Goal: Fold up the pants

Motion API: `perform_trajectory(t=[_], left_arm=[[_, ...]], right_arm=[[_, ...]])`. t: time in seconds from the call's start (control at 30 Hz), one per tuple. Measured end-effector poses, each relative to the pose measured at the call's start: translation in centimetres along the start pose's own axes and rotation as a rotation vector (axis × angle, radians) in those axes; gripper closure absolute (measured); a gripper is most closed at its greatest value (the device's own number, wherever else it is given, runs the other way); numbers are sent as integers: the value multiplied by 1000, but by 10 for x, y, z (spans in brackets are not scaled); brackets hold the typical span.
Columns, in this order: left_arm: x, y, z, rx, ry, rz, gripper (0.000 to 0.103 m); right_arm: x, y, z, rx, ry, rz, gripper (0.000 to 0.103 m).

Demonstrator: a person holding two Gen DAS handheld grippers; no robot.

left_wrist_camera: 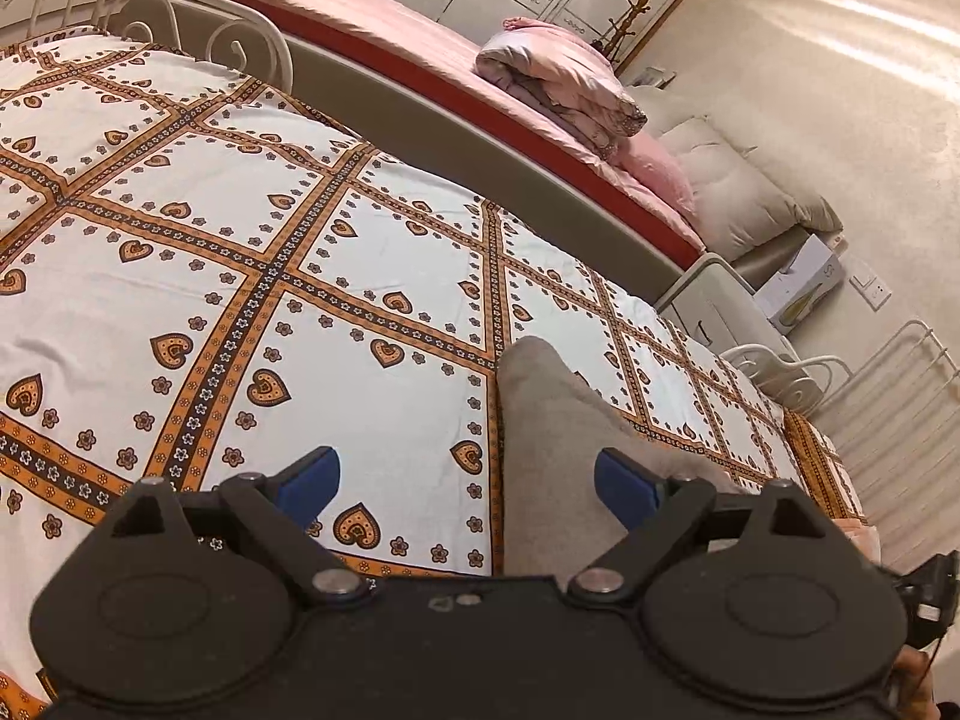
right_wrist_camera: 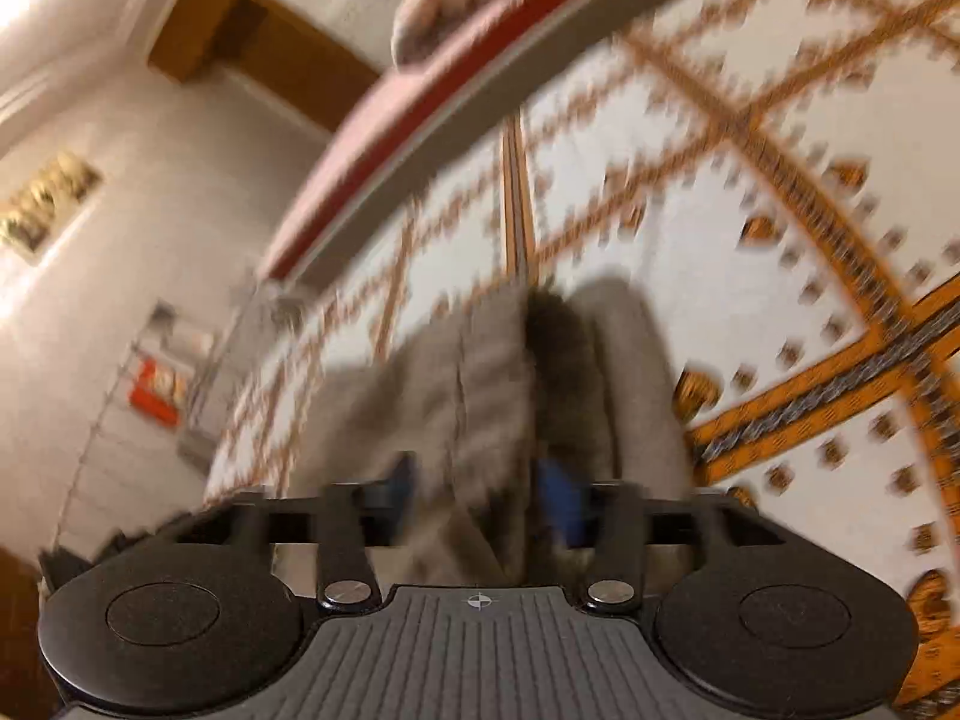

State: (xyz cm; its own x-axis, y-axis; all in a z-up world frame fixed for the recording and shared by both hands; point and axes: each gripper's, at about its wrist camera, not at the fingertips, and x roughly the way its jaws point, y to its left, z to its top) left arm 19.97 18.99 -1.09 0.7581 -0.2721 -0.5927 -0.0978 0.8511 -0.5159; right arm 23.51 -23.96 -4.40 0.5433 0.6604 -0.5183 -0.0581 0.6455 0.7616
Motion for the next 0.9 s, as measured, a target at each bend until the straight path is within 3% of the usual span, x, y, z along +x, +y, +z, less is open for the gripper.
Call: perform_trajectory(t=[0.33, 0.43, 0.53, 0.63, 0.73, 0.77, 0.8, 0.83, 0.9], left_arm=[[2, 5, 3, -19, 2, 12, 18], [5, 3, 2, -12, 9, 9, 18], [6, 2, 1, -7, 12, 8, 18], [5, 3, 0, -5, 15, 13, 18], [4, 7, 0, -10, 18, 20, 17], [4, 7, 1, -9, 20, 24, 17], [5, 8, 1, -9, 21, 27, 17], [5, 8, 1, -10, 22, 30, 17], [6, 8, 1, -16, 20, 29, 17]], right_arm=[[6, -29, -8, 151, 151, 49, 27], [22, -25, -6, 137, 176, 14, 27], [38, -15, -4, 68, 196, -17, 27], [51, 11, -6, -153, 218, -110, 27], [57, 21, -15, -251, 231, -142, 26], [56, 22, -15, -257, 222, -139, 37], [53, 23, -14, -260, 203, -119, 59], [49, 23, -11, -251, 178, -107, 67], [38, 22, -6, -205, 107, -51, 72]])
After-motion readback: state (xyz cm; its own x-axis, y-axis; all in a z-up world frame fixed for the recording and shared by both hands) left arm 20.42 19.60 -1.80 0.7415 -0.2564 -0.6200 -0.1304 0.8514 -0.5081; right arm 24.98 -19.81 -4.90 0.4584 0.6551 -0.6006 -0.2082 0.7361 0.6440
